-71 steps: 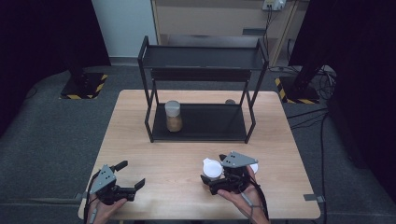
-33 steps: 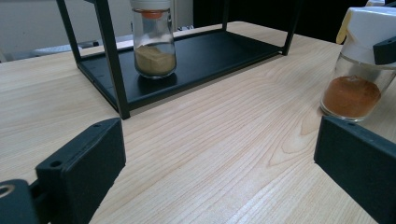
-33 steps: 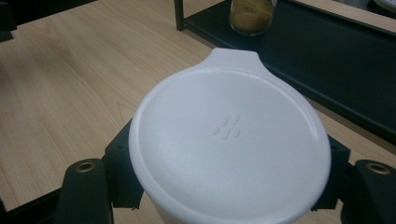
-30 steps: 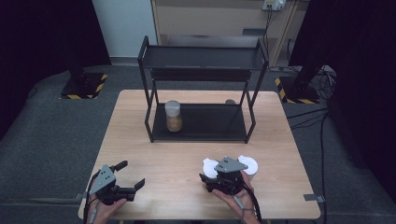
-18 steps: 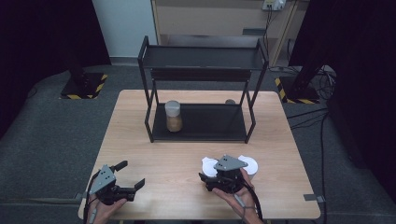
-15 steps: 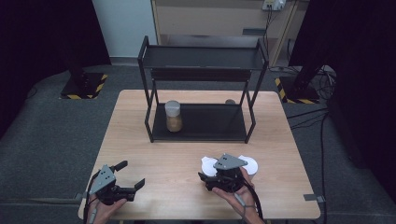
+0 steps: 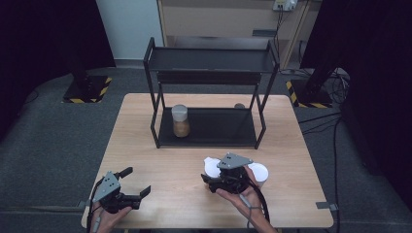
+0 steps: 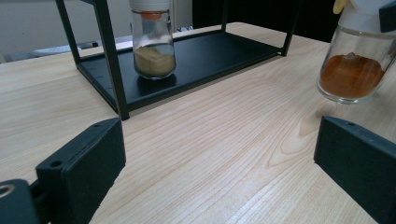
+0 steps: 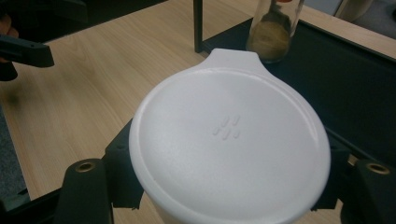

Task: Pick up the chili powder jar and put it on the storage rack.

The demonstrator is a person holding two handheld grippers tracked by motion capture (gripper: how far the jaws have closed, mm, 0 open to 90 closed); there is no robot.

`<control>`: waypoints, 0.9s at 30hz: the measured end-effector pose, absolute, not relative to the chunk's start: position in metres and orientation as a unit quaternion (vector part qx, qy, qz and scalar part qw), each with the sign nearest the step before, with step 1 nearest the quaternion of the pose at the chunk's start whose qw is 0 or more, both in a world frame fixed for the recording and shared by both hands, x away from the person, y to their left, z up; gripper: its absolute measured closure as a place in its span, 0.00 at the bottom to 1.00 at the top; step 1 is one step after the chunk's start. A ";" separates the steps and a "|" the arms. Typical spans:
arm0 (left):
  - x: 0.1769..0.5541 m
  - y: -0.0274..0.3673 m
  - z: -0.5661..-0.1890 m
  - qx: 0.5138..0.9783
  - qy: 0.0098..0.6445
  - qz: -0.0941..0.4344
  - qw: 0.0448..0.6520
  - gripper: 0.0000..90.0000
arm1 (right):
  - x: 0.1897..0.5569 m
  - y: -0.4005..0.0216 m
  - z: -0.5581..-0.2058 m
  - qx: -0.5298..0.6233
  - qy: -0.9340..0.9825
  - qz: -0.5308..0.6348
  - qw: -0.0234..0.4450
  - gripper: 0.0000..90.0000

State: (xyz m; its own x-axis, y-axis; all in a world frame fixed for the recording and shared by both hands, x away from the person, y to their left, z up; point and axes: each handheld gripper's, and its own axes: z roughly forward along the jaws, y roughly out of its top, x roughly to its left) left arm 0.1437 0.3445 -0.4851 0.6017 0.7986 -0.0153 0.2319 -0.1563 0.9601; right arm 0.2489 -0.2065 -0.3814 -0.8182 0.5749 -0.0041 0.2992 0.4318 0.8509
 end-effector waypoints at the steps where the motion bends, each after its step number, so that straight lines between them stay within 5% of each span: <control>1: 0.144 0.345 -0.485 0.714 0.361 0.262 0.540 0.01 | 0.250 -0.206 -0.380 0.263 0.833 0.464 0.148 0.35; 27: 0.144 0.345 -0.486 0.712 0.362 0.260 0.543 0.01 | 0.295 -0.191 -0.336 0.282 0.817 0.470 0.176 0.35</control>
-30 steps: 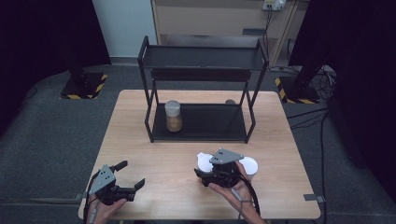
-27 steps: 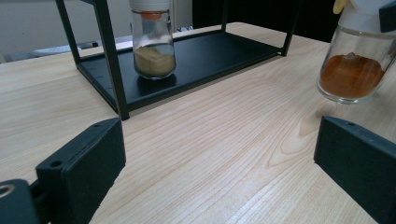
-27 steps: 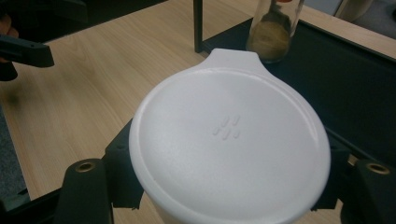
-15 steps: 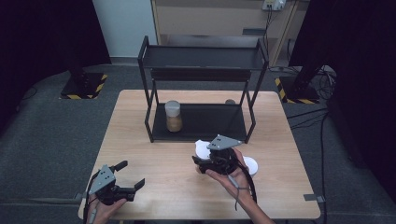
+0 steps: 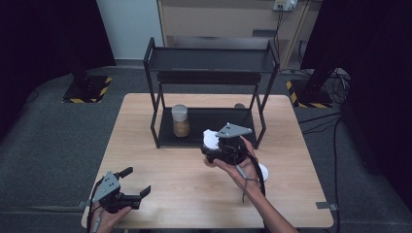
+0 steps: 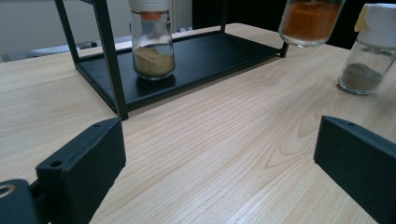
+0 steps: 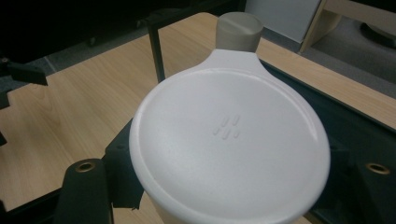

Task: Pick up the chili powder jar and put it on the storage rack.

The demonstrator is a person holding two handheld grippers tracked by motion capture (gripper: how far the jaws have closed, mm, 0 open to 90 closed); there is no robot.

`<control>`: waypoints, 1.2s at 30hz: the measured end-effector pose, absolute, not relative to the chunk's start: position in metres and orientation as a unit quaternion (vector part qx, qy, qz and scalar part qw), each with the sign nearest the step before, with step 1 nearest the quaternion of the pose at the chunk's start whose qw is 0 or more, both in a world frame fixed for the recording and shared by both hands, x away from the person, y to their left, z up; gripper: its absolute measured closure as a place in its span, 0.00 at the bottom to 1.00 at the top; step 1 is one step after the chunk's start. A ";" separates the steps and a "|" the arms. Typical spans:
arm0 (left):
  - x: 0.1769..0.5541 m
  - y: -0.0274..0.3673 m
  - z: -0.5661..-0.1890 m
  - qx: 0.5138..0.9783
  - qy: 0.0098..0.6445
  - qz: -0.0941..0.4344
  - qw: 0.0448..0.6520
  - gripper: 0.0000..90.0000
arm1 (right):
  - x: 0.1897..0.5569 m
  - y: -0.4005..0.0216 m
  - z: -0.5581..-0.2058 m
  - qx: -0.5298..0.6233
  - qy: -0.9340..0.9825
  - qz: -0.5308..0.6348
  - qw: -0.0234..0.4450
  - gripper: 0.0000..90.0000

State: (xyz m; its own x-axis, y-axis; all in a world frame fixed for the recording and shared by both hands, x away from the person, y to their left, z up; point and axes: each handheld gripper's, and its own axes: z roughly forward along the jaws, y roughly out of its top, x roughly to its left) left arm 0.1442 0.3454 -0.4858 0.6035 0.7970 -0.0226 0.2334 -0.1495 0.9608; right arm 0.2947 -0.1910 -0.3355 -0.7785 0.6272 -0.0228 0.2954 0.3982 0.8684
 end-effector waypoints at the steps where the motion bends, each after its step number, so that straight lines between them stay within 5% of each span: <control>1: 0.144 0.345 -0.486 0.712 0.361 0.260 0.543 0.01 | 0.296 -0.190 -0.334 0.282 0.818 0.470 0.178 0.35; 36: 0.145 0.347 -0.486 0.712 0.359 0.256 0.546 0.02 | 0.369 -0.135 -0.322 0.358 0.791 0.445 0.217 0.35</control>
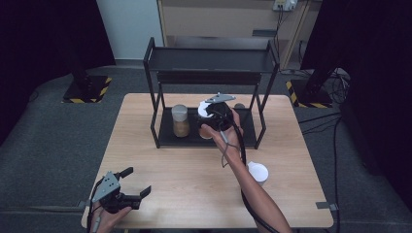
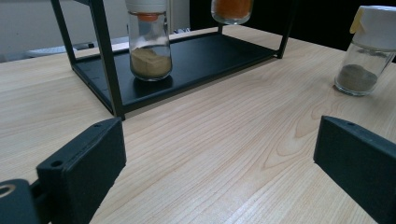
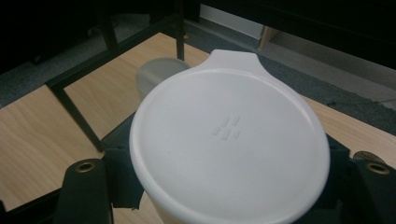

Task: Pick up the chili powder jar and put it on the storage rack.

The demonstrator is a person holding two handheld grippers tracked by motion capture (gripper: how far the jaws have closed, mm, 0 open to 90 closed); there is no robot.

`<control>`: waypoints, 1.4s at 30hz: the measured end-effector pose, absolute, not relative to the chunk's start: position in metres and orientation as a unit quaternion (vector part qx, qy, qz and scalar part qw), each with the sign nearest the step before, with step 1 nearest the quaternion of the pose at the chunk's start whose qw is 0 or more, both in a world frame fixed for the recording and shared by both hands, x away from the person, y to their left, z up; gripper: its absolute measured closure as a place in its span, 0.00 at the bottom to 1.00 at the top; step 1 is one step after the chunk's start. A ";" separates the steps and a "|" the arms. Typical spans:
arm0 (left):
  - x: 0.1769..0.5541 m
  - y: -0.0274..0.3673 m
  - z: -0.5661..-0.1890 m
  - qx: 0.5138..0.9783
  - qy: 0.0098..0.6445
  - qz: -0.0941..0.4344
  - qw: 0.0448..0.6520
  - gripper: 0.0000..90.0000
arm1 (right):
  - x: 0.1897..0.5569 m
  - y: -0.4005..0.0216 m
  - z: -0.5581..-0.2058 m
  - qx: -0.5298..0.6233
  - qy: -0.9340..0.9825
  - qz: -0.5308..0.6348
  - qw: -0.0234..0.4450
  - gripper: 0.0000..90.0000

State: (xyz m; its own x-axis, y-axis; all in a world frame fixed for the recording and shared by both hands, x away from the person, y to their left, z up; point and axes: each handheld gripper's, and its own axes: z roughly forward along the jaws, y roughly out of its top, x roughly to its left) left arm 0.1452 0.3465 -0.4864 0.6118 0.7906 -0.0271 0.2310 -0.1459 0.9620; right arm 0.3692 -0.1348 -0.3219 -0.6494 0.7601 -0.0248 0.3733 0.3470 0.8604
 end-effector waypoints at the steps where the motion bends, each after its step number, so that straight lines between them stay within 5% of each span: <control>1: 0.145 0.347 -0.486 0.712 0.358 0.256 0.546 0.02 | 0.371 -0.134 -0.323 0.363 0.789 0.445 0.218 0.35; 42: 0.146 0.347 -0.488 0.712 0.356 0.253 0.550 0.02 | 0.410 -0.103 -0.397 0.436 0.760 0.417 0.243 0.35</control>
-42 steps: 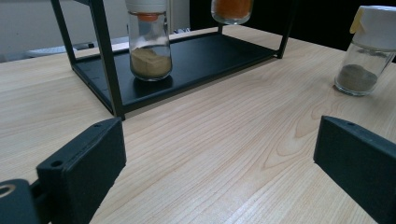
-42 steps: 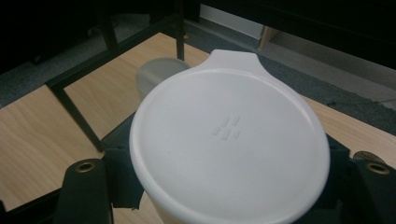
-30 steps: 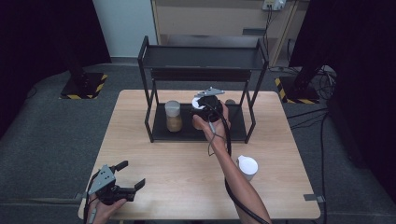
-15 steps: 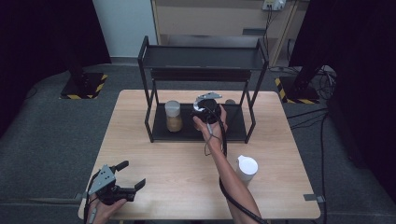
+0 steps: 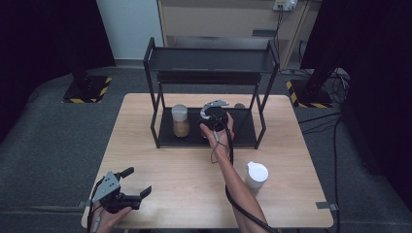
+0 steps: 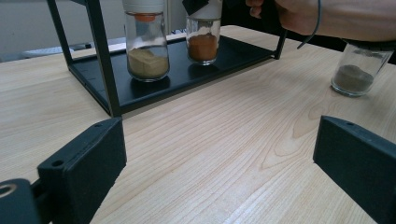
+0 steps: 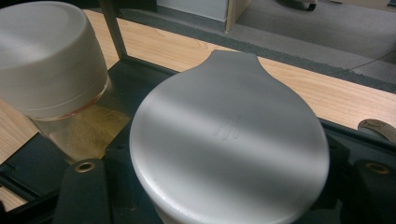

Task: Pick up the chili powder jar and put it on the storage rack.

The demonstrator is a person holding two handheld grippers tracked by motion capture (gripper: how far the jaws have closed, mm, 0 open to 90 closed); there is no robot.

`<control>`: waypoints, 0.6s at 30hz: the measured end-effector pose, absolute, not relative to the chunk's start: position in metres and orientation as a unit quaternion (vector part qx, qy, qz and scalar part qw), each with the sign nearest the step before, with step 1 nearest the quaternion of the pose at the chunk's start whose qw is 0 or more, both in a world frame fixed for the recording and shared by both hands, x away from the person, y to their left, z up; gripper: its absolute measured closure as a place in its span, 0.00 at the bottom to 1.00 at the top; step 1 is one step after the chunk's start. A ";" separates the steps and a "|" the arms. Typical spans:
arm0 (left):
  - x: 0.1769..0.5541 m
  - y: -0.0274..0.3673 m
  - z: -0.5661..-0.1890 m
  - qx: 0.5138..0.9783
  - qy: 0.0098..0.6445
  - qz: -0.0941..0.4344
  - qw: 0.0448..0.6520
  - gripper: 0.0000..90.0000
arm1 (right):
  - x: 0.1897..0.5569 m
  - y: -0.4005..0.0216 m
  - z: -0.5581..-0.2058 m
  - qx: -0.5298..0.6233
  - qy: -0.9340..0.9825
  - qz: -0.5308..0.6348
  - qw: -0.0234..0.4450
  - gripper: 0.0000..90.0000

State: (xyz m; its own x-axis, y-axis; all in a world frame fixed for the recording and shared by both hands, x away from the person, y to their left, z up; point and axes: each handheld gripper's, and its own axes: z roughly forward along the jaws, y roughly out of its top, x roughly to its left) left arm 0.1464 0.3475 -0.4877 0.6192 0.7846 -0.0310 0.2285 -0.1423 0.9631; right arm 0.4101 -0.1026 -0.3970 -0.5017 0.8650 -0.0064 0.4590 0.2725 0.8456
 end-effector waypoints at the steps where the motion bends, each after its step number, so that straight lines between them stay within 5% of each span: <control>1: 0.147 0.348 -0.488 0.713 0.356 0.252 0.549 0.02 | 0.411 -0.102 -0.398 0.435 0.760 0.416 0.244 0.35; 18: 0.147 0.347 -0.487 0.714 0.355 0.251 0.549 0.02 | 0.411 -0.104 -0.404 0.438 0.756 0.422 0.241 0.34</control>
